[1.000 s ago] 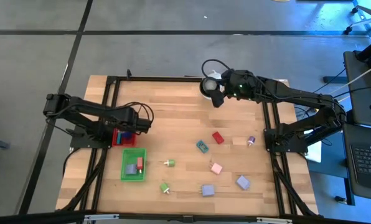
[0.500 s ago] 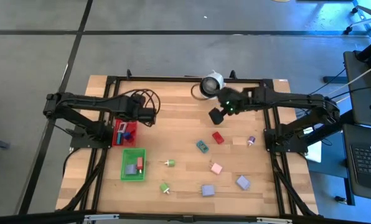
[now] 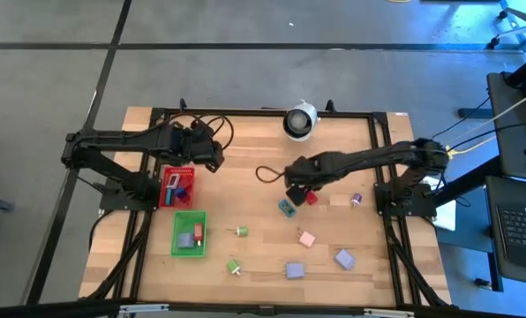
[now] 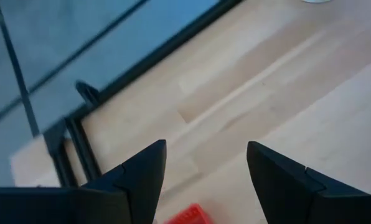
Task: Pick & Place Office items
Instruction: Put the red digital timer into the red bin
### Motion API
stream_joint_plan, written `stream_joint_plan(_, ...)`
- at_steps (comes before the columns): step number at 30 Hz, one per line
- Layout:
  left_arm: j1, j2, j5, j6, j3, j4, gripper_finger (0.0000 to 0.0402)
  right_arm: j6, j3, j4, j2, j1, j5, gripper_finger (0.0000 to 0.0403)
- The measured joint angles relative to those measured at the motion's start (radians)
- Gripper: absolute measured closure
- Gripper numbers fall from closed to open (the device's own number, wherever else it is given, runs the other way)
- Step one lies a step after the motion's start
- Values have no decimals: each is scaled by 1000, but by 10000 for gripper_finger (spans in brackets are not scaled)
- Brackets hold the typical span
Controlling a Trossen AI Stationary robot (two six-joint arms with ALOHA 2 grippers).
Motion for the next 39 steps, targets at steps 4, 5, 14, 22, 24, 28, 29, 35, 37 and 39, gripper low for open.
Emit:
stream_joint_plan(4,0,0,-26,48,0,-4,182,-12,0,2,89,10,-38,46)
stream_joint_plan(5,0,0,-24,57,0,-5,182,-26,0,2,107,10,-46,46)
stream_joint_plan(14,0,0,-14,103,0,-7,182,-133,-70,137,150,-47,-99,46)
stream_joint_plan(22,0,0,-19,124,0,-9,183,-101,-197,237,137,-72,-180,69)
stream_joint_plan(24,0,0,-21,129,0,-9,183,-101,-199,256,137,-72,-178,82)
stream_joint_plan(28,2,0,-47,129,0,-9,183,-92,-201,276,134,-71,-174,117)
stream_joint_plan(29,2,0,-48,129,0,-9,183,-84,-201,278,135,-71,-174,128)
stream_joint_plan(35,2,0,-48,129,0,-8,189,-48,-201,291,136,-71,-174,217)
stream_joint_plan(37,2,0,-48,129,0,-8,190,-36,-202,293,129,-71,-173,247)
stream_joint_plan(39,2,0,-48,129,0,-8,192,-29,-205,296,113,-71,-168,251)
